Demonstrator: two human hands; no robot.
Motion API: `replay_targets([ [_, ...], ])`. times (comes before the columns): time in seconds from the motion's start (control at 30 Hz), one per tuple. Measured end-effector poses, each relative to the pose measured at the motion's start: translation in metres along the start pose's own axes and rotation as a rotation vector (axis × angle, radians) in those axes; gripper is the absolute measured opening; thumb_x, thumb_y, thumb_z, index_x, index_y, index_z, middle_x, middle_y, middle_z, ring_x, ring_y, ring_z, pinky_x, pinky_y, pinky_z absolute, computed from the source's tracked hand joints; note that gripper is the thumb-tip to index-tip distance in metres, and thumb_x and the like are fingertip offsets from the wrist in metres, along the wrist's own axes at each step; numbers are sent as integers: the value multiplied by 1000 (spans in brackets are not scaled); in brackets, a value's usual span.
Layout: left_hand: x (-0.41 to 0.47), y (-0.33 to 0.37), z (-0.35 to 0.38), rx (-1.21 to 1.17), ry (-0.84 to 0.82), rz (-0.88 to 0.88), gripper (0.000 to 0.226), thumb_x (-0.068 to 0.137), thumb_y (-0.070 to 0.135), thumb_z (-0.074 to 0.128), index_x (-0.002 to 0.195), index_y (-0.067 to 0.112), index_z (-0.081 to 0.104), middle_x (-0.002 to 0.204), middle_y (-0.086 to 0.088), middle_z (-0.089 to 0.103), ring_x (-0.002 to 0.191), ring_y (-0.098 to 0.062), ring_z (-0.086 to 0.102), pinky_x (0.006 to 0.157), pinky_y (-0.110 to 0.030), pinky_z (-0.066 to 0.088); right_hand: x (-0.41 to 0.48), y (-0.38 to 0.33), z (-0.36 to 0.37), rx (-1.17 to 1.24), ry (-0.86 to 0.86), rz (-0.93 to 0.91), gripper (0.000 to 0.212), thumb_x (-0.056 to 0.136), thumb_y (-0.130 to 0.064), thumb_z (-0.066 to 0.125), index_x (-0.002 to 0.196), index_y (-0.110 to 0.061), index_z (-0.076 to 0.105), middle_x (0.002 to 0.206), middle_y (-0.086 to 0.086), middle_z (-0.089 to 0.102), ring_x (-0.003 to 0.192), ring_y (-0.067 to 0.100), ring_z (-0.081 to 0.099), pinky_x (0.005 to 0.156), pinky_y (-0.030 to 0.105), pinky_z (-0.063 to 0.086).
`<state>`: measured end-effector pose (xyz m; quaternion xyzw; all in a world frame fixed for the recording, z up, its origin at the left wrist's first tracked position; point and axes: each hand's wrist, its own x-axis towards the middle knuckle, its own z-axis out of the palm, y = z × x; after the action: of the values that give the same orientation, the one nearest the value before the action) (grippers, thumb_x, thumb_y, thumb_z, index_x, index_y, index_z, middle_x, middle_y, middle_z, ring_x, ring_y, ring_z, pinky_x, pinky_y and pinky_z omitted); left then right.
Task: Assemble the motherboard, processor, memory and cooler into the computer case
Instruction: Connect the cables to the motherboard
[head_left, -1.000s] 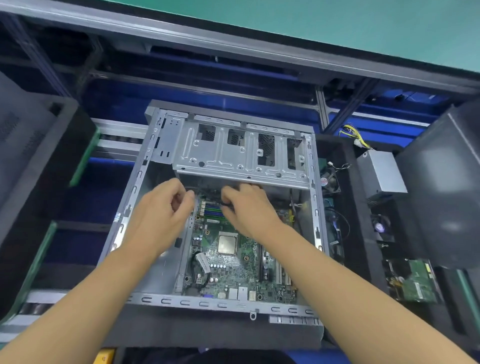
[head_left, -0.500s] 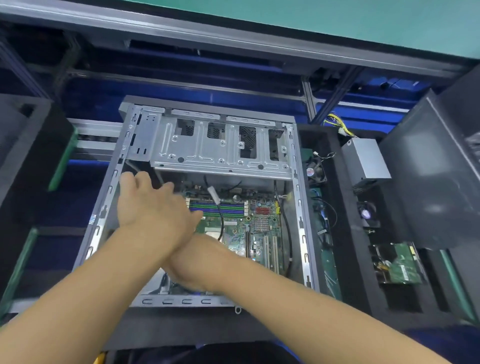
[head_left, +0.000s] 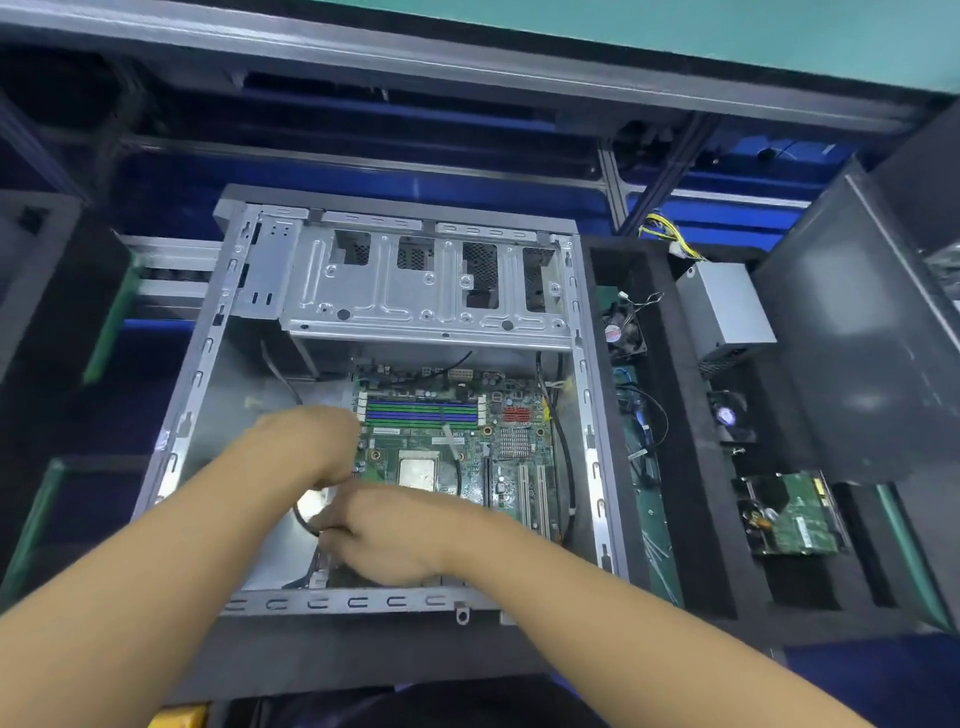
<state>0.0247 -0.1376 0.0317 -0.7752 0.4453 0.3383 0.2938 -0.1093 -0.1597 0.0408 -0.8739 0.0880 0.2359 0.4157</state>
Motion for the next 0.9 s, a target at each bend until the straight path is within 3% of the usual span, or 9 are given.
replay_targets([
  [0.07, 4, -8, 8, 20, 19, -19, 26, 86, 10, 61, 112, 12, 64, 110, -5, 68, 98, -23, 64, 78, -27, 50, -6, 8, -12, 34, 86, 31, 26, 103, -15, 44, 111, -8, 67, 117, 16, 61, 105, 30, 56, 90, 36, 46],
  [0.13, 9, -13, 22, 11, 18, -34, 25, 88, 13, 61, 112, 11, 65, 113, -8, 68, 98, -23, 65, 73, -26, 46, -11, 20, -23, 152, 236, 134, 27, 102, -18, 47, 117, -22, 69, 113, 3, 66, 86, 17, 63, 76, 32, 53],
  [0.2, 12, -19, 34, -38, 15, -69, 21, 90, 12, 56, 109, 9, 63, 112, -10, 67, 89, -26, 60, 73, -29, 47, -13, 33, -31, 150, 354, 273, 26, 101, -17, 49, 120, -23, 65, 112, -1, 67, 69, 11, 59, 65, 29, 54],
  [0.33, 13, -31, 45, -171, 58, -114, 18, 89, 8, 46, 102, 10, 58, 98, -8, 61, 86, -25, 59, 76, -33, 52, -9, 63, -47, -156, 386, 567, 60, 89, 3, 62, 144, -9, 41, 140, 17, 39, 115, 35, 56, 88, 41, 51],
  [0.43, 10, -35, 48, -278, 93, -150, 26, 89, 6, 49, 112, 13, 57, 113, -10, 61, 94, -25, 58, 77, -33, 51, -4, 75, -54, -240, 352, 582, 68, 86, 11, 59, 147, -10, 38, 140, 19, 34, 124, 37, 46, 95, 42, 50],
  [0.53, 8, -36, 47, -437, 199, -179, 25, 89, 4, 47, 105, 11, 65, 109, -13, 67, 94, -28, 63, 82, -35, 54, 5, 80, -52, -288, 398, 568, 66, 84, 16, 57, 143, -9, 42, 135, 19, 39, 123, 38, 46, 93, 43, 49],
  [0.63, 10, -37, 46, -766, 405, -169, 26, 89, 5, 43, 88, 11, 69, 89, -16, 70, 72, -32, 67, 67, -35, 58, 10, 83, -48, -290, 428, 588, 67, 83, 15, 60, 143, -9, 39, 133, 20, 40, 120, 39, 50, 86, 44, 49],
  [0.77, 8, -36, 40, -1173, 708, -191, 28, 78, 10, 44, 68, 26, 66, 60, 5, 64, 42, -17, 56, 42, -22, 43, 12, 85, -48, -375, 468, 581, 57, 82, 16, 61, 134, -5, 49, 129, 20, 42, 115, 36, 51, 84, 40, 49],
  [0.9, 6, -36, 33, -1833, 751, 108, 31, 72, 2, 40, 62, 22, 61, 52, 1, 53, 40, -13, 38, 36, -23, 32, 12, 88, -44, -511, 411, 566, 37, 89, 4, 66, 124, -5, 59, 128, 16, 43, 118, 32, 47, 83, 37, 49],
])
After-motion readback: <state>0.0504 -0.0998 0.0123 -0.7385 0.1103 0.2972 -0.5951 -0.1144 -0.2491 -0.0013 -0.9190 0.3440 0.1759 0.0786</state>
